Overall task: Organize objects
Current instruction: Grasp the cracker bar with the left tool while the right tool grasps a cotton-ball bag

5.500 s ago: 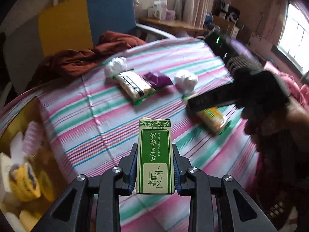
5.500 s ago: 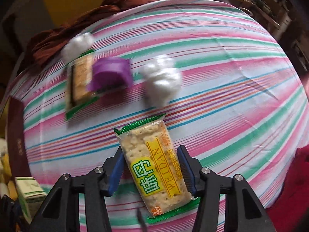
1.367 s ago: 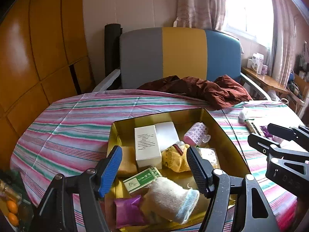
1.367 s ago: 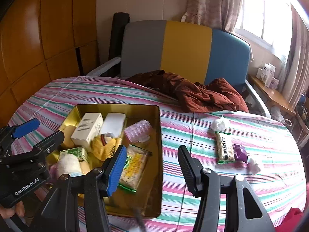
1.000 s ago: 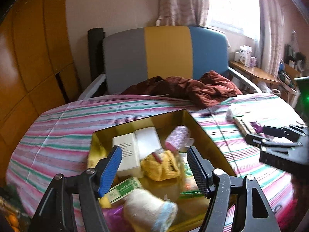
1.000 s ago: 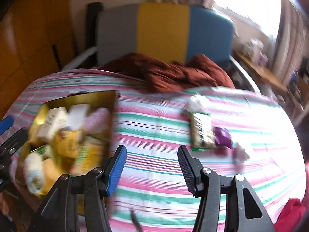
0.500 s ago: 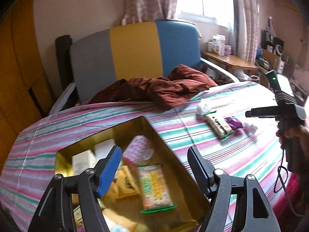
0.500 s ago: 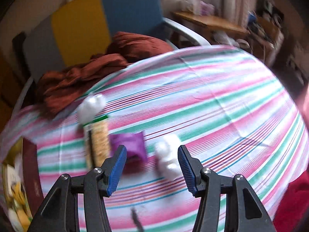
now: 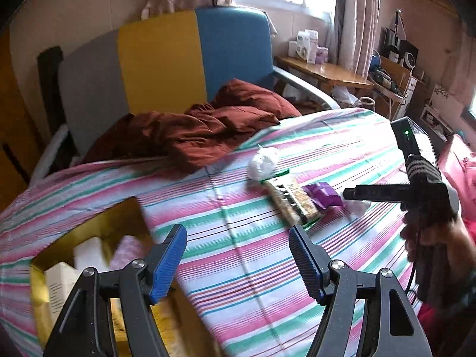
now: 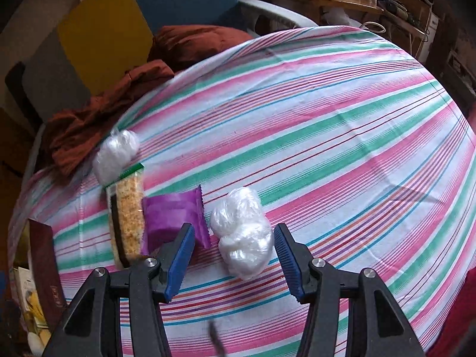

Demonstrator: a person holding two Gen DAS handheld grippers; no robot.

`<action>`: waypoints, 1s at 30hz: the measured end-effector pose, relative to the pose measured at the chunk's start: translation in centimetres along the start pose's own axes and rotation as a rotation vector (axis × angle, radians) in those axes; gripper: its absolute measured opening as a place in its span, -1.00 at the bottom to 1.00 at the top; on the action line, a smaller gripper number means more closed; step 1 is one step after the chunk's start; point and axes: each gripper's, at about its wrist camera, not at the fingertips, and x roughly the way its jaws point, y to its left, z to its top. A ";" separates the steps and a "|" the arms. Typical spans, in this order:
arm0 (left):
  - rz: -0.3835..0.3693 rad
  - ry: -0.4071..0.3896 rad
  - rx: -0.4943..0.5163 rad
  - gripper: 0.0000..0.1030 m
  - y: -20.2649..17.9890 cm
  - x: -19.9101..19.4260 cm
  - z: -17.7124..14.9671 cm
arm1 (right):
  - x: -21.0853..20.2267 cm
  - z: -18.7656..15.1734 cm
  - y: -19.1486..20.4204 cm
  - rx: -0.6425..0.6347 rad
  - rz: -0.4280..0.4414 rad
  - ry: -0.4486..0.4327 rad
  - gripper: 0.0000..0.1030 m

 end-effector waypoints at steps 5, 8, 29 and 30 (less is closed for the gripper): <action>-0.037 0.080 -0.042 0.39 -1.2 3.6 1.1 | -0.1 -0.2 0.2 -0.031 -0.043 -0.001 -0.30; -0.046 0.113 -0.070 0.39 -1.5 5.3 1.3 | -0.9 -0.1 -0.3 -0.011 -0.037 -0.033 -0.30; -0.029 0.262 -0.199 0.39 -3.8 17.0 5.8 | -1.9 0.4 -0.4 0.018 -0.016 -0.068 -0.30; -0.030 0.263 -0.200 0.39 -3.9 17.2 5.9 | -1.8 0.4 -0.3 0.016 -0.016 -0.066 -0.30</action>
